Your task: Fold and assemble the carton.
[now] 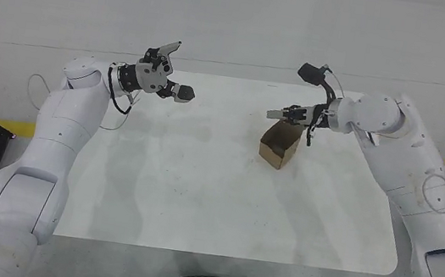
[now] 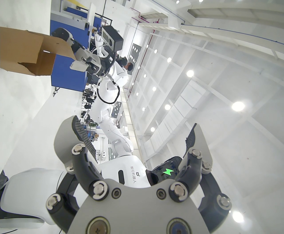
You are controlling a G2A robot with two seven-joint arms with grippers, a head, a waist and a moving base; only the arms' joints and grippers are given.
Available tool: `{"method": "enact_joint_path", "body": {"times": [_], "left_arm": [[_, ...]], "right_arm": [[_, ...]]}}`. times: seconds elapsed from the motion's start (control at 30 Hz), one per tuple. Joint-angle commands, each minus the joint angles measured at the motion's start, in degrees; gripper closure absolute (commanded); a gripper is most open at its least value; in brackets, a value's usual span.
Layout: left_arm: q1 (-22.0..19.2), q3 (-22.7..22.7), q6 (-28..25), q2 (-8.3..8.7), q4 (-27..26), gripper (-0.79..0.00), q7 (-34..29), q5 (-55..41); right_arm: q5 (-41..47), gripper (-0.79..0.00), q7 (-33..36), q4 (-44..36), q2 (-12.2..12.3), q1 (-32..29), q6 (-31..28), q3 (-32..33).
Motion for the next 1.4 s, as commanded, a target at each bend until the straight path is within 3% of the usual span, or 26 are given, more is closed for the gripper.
{"method": "enact_joint_path", "body": {"times": [0.0, 0.17, 0.33, 0.57, 0.67, 0.83, 1.03, 1.37], "left_arm": [[0.0, 0.0, 0.0, 0.0, 0.0, -0.785, 0.0, 0.0], [0.0, 0.0, 0.0, 0.0, 0.0, -0.785, 0.0, 0.0], [0.0, 0.0, 0.0, 0.0, 0.0, -0.785, 0.0, 0.0], [0.0, 0.0, 0.0, 0.0, 0.0, -0.785, 0.0, 0.0], [0.0, 0.0, 0.0, 0.0, 0.0, -0.785, 0.0, 0.0], [0.0, 0.0, 0.0, 0.0, 0.0, -0.785, 0.0, 0.0], [0.0, 0.0, 0.0, 0.0, 0.0, -0.785, 0.0, 0.0], [0.0, 0.0, 0.0, 0.0, 0.0, -0.785, 0.0, 0.0]], "right_arm": [[-0.61, -0.77, -0.46, 1.64, -0.99, 2.19, 0.16, -2.33], [1.47, -0.785, -2.43, 5.88, -2.38, 5.64, -1.25, -3.12], [2.19, -0.785, -4.24, 7.85, -0.89, 4.42, -0.42, 2.27], [0.25, -0.785, -0.47, -1.25, 4.18, -8.83, -1.27, 14.9], [-4.44, -0.754, 0.64, -5.6, 5.64, -14.89, 1.81, 17.5], [-1.56, -0.668, 2.23, -8.7, 6.83, -22.26, 2.15, 21.54], [-0.35, -0.653, 1.62, -12.21, 7.09, -25.76, 2.86, 22.28], [1.0, -0.563, 1.7, -9.36, 6.18, -22.81, 5.13, 18.61]]}}
